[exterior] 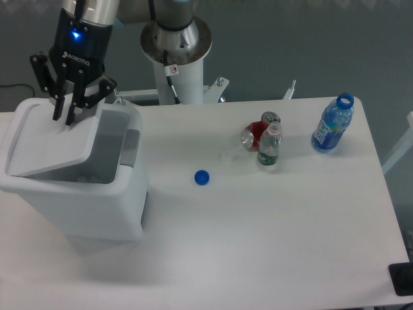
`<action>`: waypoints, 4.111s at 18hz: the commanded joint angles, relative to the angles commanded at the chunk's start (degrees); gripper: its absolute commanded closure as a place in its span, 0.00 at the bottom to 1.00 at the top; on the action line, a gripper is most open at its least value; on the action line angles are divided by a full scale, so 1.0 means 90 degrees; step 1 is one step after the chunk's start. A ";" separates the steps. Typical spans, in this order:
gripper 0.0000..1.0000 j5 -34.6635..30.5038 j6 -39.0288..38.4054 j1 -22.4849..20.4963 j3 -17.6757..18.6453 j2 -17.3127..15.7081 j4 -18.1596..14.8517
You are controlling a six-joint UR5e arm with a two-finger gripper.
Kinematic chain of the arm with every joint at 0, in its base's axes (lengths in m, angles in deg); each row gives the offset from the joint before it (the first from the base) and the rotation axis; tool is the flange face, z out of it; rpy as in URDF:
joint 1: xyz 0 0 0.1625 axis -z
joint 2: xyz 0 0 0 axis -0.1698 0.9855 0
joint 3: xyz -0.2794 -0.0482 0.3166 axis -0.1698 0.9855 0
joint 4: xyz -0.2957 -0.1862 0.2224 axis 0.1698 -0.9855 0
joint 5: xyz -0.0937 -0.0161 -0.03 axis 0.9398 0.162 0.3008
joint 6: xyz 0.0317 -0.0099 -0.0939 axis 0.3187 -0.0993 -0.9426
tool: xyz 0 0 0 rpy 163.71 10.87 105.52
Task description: Close the trash can
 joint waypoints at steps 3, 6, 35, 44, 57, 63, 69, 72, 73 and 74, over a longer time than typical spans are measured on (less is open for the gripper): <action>0.72 -0.0254 -0.0010 -0.0078 0.0010 -0.0010 -0.0010; 0.75 -0.0264 0.0000 -0.0175 0.0029 -0.0010 -0.0019; 0.87 -0.0274 0.0302 -0.0547 0.0068 0.0098 -0.0010; 0.86 -0.0274 0.0303 -0.0596 0.0107 0.0088 -0.0010; 0.86 -0.0439 0.0312 -0.0576 0.0156 0.0176 0.0010; 0.86 -0.0577 0.0322 -0.0567 0.0156 0.0195 0.0020; 0.86 -0.0577 0.0342 -0.0547 0.0156 0.0176 0.0020; 0.86 -0.0577 0.0342 -0.0537 0.0166 0.0185 0.0020; 0.86 -0.0577 0.0342 -0.0537 0.0166 0.0186 0.0020; 0.86 -0.0587 0.0351 -0.0537 0.0166 0.0186 0.0020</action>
